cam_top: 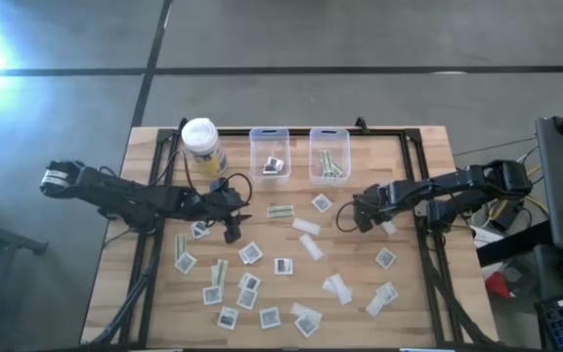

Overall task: Pick & Place First Aid Supplies
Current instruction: Put the bandage into the right transparent bin

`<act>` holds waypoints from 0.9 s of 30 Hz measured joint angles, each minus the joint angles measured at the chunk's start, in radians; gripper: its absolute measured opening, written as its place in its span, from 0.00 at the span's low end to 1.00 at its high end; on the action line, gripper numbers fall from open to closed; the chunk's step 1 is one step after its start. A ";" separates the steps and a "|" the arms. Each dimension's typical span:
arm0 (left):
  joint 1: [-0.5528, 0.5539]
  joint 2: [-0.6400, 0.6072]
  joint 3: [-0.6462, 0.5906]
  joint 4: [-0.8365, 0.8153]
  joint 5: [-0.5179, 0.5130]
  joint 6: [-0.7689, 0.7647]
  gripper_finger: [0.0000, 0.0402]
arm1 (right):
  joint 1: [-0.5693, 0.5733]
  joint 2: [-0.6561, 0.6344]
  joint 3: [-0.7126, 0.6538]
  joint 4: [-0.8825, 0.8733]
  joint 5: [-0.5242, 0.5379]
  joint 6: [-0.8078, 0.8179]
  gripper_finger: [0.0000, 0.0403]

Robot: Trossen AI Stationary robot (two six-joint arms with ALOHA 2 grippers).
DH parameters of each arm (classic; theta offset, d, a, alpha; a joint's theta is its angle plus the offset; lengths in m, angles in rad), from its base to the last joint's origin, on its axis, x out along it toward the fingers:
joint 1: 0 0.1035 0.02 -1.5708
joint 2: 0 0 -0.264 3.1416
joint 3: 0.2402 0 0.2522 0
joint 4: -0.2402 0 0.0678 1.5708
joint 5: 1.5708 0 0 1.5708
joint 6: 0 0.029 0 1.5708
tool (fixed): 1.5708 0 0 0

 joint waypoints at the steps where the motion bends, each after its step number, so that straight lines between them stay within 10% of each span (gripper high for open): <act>1: 0.000 0.000 0.000 0.000 0.000 0.000 0.41 | 0.000 0.000 0.000 -0.001 0.000 -0.005 0.02; 27: 0.000 0.000 0.000 -0.004 0.000 -0.001 0.41 | 0.002 0.002 0.321 -0.037 -0.013 -0.339 0.02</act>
